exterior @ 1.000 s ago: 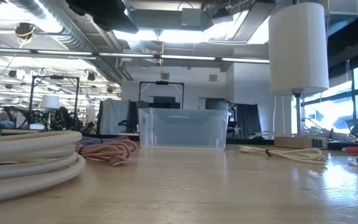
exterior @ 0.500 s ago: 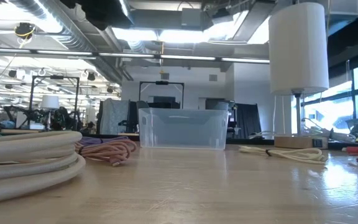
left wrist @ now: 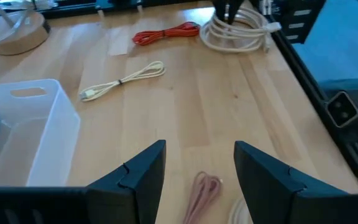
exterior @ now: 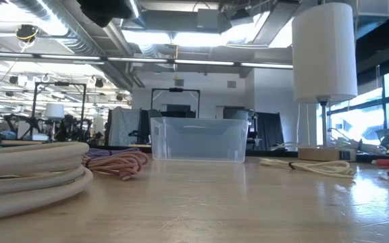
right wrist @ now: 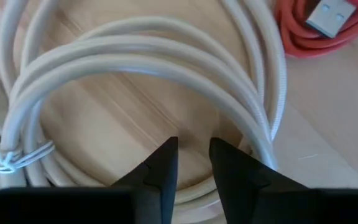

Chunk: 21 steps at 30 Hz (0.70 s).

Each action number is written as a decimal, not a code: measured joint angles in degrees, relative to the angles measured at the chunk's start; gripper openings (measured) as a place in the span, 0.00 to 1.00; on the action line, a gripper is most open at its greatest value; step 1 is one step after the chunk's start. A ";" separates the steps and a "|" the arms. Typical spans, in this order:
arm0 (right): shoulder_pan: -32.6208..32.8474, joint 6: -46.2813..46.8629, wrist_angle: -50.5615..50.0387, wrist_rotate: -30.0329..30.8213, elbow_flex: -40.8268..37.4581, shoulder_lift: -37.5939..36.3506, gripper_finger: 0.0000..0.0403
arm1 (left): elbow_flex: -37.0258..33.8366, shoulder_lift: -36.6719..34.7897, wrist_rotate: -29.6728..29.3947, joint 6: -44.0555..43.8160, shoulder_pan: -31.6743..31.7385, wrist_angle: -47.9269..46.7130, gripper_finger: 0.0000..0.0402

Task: Pick & Place USB Port
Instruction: Put the brown HDMI cable into the blue bin

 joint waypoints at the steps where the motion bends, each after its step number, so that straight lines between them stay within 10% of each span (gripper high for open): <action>1: 0.00 0.00 -0.10 -0.02 -0.02 0.00 0.21 | 0.00 0.00 -0.23 0.01 -0.41 0.00 0.46; 12: -0.87 -3.70 -0.78 4.75 13.76 1.13 0.10 | 0.00 0.00 -2.21 -0.39 -2.54 0.01 0.46; 21: -3.25 -11.23 -21.83 3.35 22.05 1.16 0.15 | 0.00 0.00 -2.33 -0.39 -2.48 0.39 0.46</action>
